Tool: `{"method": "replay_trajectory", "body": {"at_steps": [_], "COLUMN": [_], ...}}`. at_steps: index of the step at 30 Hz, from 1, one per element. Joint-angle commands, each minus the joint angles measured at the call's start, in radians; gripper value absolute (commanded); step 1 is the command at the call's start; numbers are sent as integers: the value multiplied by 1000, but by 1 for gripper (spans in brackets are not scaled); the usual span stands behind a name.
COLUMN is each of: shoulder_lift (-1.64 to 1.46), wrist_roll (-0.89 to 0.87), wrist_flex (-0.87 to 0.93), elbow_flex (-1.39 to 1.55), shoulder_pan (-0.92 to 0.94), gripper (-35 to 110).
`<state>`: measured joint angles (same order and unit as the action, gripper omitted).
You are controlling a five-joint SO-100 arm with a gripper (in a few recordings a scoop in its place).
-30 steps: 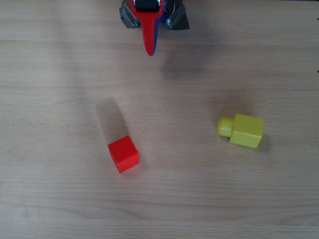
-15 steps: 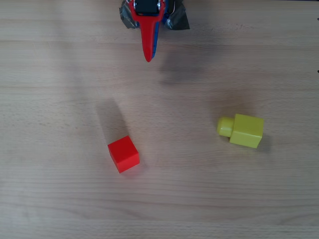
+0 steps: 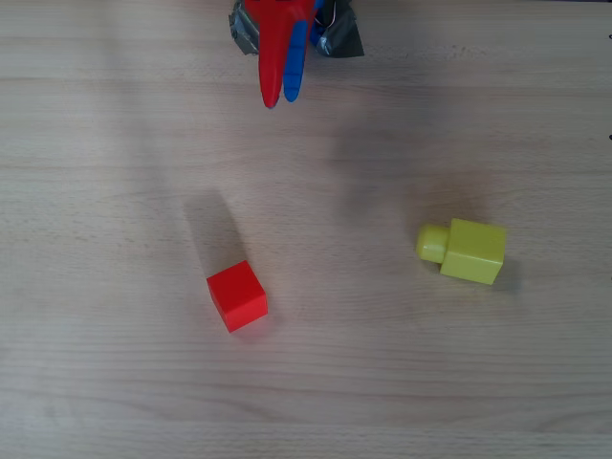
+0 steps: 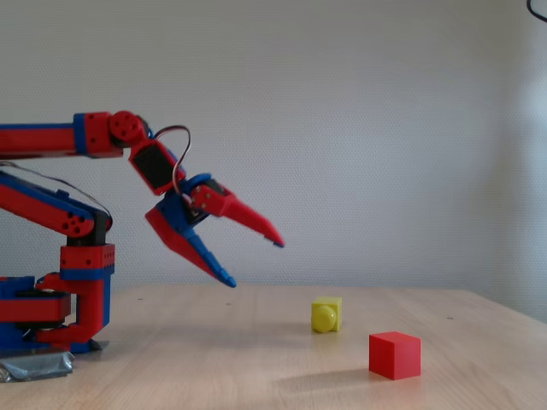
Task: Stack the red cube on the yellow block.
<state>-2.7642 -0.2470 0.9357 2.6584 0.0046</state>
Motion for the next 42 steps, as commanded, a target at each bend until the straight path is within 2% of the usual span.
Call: {"method": "replay_trajectory", "body": {"at_steps": [1, 16, 21, 31, 42], "shoulder_lift": [84, 649, 772, 1058, 1235], "wrist_roll": [-31, -14, -28, -3, 63], "wrist_flex": [-20, -89, 12, 272, 442], "elbow_flex": [-132, -472, -630, -946, -1200], "shoulder_pan": [43, 64, 87, 198, 127], "gripper": [34, 48, 58, 58, 58]}}
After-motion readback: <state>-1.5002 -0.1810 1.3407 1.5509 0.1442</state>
